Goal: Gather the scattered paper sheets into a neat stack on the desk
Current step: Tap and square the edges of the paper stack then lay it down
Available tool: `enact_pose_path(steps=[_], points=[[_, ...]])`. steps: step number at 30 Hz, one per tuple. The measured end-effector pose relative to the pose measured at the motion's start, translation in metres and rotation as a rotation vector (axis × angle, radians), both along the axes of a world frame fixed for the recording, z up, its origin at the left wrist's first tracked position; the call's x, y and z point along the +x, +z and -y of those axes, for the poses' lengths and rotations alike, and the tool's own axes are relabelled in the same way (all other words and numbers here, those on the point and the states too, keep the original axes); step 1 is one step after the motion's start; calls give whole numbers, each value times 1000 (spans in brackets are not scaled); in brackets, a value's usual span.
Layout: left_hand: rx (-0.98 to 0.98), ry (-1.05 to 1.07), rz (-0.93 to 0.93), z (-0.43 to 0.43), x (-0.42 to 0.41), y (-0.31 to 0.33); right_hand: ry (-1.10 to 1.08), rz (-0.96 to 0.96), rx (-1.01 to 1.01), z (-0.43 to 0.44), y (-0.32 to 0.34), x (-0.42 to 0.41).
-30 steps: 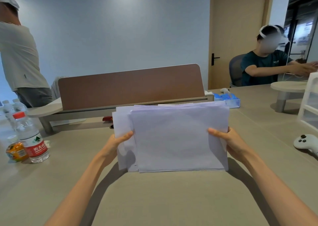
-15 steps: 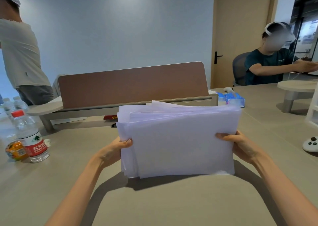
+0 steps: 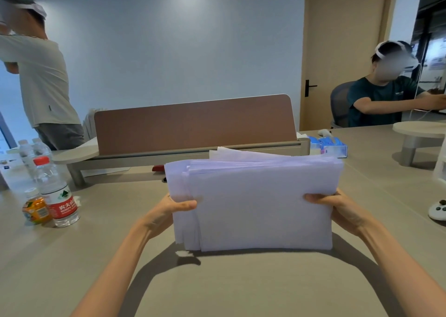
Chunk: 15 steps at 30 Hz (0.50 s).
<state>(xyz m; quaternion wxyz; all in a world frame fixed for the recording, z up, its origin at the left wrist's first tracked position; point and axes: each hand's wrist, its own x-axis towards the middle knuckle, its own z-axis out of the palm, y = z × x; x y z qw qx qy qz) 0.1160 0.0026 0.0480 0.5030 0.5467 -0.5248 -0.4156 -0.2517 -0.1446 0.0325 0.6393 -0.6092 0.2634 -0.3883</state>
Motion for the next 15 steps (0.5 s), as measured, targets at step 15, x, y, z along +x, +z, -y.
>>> enact_pose_path(steps=[15], points=[[-12,38,4,-2,2,-3,78,-216,-1,-3,12,-12]])
